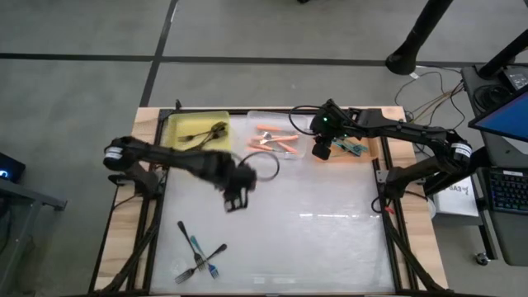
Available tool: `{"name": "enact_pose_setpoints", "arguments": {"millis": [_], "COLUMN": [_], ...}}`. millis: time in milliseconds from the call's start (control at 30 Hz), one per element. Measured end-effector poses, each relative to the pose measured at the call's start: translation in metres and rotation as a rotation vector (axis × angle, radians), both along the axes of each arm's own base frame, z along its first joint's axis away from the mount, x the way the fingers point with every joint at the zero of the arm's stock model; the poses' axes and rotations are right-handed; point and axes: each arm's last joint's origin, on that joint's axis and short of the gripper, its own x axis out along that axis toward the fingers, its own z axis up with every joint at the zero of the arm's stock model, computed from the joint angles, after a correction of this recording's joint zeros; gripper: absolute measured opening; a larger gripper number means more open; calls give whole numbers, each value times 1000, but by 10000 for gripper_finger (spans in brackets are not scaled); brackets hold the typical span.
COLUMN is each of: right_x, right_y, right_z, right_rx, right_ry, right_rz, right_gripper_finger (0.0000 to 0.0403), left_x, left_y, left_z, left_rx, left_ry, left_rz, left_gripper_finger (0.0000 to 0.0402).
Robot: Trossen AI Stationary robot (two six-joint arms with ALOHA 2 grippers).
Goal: Sort silverware by color (type)
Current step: Put the black fork into the yellow bin
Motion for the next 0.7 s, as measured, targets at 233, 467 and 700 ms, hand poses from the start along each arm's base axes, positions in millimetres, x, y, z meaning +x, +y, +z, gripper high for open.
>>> {"name": "enact_pose_setpoints", "arguments": {"millis": [233,467,700], "right_x": [0,0,0], "right_y": [0,0,0], "right_z": [0,0,0], "right_rx": [0,0,0], "right_ry": [0,0,0], "right_rz": [0,0,0], "right_gripper_finger": [121,121,121], "left_x": [-24,-53,-85], "left_y": [-64,-97,-113], "left_z": [1,-5,-32], "left_rx": [-132,-142,-158], "left_ry": [84,220,345], "left_rz": [2,152,339], "left_gripper_finger": [144,144,144]}}
